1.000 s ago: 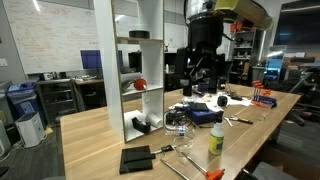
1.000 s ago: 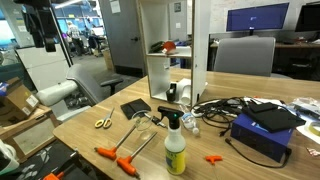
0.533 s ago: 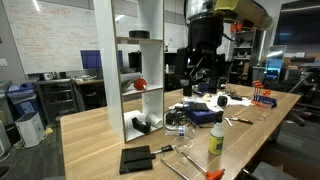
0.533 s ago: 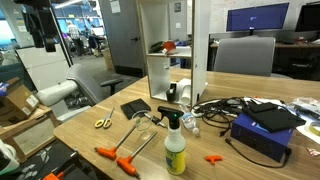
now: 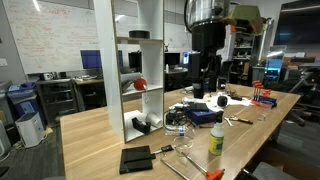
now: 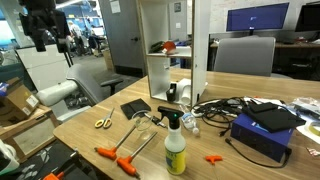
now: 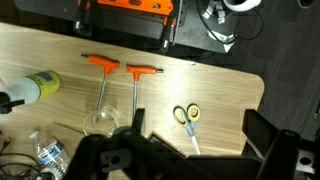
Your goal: Place the water bottle on the middle shelf
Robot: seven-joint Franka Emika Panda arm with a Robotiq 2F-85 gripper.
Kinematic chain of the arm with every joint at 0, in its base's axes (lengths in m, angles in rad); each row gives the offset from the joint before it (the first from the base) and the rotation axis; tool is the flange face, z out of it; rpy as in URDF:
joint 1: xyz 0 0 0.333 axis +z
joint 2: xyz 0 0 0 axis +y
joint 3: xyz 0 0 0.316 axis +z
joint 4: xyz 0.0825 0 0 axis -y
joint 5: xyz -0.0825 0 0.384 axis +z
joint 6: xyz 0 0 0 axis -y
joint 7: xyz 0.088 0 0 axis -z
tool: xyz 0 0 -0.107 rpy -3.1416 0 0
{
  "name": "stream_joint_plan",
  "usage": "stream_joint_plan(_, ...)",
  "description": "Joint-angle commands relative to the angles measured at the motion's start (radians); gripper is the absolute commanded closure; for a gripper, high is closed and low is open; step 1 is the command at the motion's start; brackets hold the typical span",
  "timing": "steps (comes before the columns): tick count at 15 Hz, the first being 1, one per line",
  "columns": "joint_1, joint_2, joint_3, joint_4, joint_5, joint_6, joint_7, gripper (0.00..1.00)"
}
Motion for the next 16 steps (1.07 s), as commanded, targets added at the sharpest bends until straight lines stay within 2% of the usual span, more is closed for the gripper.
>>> stream_joint_plan(1, 0.021, 0.003, -0.08, 0.004, -0.1, 0.007, -0.22, 0.0)
stream_joint_plan(5, 0.014, 0.035, -0.17, 0.006, -0.241, 0.067, -0.45, 0.0)
stream_joint_plan(9, 0.002, 0.096, -0.254, 0.015, -0.34, 0.207, -0.582, 0.0)
stream_joint_plan(12, -0.006, 0.185, -0.304, 0.027, -0.373, 0.355, -0.647, 0.0)
stream_joint_plan(16, -0.025, 0.373, -0.354, 0.059, -0.347, 0.567, -0.718, 0.0)
